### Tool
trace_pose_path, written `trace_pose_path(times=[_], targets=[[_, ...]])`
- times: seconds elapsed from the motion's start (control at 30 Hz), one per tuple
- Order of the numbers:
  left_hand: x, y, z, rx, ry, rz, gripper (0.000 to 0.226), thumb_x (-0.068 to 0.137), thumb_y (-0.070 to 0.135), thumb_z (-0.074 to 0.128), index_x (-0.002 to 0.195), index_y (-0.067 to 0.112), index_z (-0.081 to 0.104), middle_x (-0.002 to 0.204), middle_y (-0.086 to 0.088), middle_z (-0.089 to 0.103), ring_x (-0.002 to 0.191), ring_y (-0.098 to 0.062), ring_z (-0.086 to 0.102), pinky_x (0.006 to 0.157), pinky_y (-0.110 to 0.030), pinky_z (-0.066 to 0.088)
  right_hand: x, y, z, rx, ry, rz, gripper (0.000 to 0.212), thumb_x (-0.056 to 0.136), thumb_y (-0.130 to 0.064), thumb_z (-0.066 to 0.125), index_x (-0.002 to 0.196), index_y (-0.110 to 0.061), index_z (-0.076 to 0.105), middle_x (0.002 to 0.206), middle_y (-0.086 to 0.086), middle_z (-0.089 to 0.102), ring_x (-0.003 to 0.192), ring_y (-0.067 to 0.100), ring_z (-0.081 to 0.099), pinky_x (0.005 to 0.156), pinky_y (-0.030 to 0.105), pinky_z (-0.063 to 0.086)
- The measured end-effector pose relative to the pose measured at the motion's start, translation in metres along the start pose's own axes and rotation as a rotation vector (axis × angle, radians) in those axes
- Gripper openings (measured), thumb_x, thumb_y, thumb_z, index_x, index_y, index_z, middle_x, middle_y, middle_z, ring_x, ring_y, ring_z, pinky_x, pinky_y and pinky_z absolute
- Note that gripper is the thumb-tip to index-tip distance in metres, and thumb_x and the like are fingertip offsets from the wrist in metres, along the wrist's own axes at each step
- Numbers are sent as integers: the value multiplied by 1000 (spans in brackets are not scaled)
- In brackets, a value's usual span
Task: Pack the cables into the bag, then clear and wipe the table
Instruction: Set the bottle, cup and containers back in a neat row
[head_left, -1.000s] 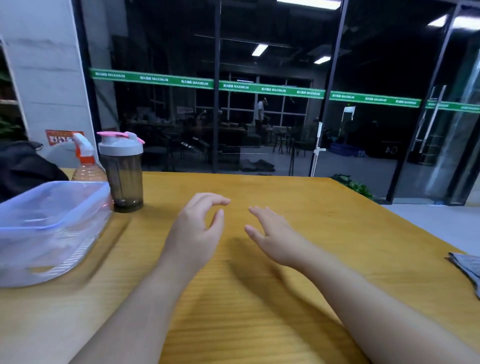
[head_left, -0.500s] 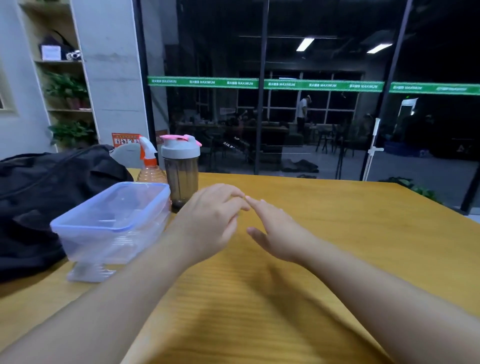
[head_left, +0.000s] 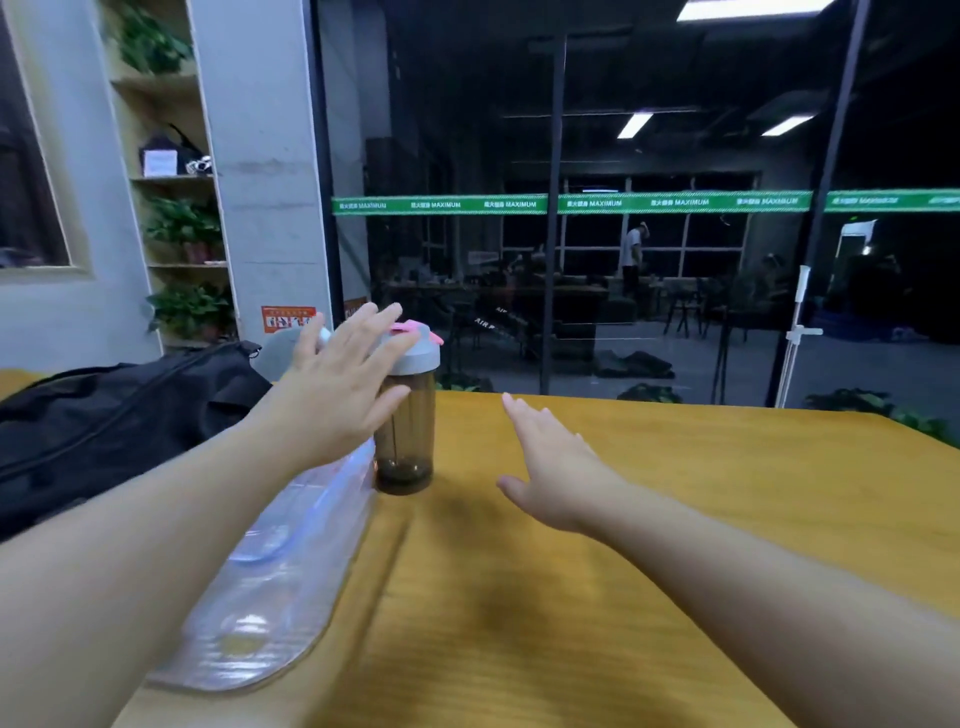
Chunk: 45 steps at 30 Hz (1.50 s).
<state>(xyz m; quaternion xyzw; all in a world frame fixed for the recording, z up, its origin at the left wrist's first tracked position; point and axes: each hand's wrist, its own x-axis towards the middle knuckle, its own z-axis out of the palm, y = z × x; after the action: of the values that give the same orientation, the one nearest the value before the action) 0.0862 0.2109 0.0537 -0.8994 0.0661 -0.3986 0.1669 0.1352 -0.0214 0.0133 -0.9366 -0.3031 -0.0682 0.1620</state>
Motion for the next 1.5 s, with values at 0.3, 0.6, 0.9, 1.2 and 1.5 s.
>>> trace_pose_path(times=[0.3,0.6,0.9,1.2,1.5], targets=[[14,-33,47,46,-339,-602,86,90,23,51,145,31,-15,153,-7,-20,142,-33,-14,111,-59,6,56,-30,5,101,47,0,124,69,-62,70,147,-32,-22,157,-5,-23,148,23,-7,118,52,12],[31,-84,53,162,-566,-474,77,94,20,47,145,43,-6,155,-1,-19,143,-33,-13,112,-60,8,107,-69,-5,-48,157,-97,121,71,-62,68,148,-30,-20,157,-1,-23,144,28,-22,116,57,-3],[53,-75,50,358,-530,-224,52,90,18,57,135,32,35,147,7,31,137,-17,26,95,-49,41,135,-86,-4,-11,169,-179,98,75,-50,72,148,-26,12,160,-5,1,146,35,-9,114,62,6],[58,-71,39,407,-572,-52,33,90,14,55,120,24,46,126,4,47,124,-16,38,86,-33,49,129,-88,-6,162,299,-231,83,69,-39,81,131,-23,28,129,0,30,114,27,39,91,41,46],[57,-62,26,418,-588,52,23,96,17,45,118,19,51,120,2,48,119,-15,45,83,-29,45,98,-57,-7,332,342,-119,79,73,-34,77,137,-34,30,142,-5,14,125,26,31,97,35,43]])
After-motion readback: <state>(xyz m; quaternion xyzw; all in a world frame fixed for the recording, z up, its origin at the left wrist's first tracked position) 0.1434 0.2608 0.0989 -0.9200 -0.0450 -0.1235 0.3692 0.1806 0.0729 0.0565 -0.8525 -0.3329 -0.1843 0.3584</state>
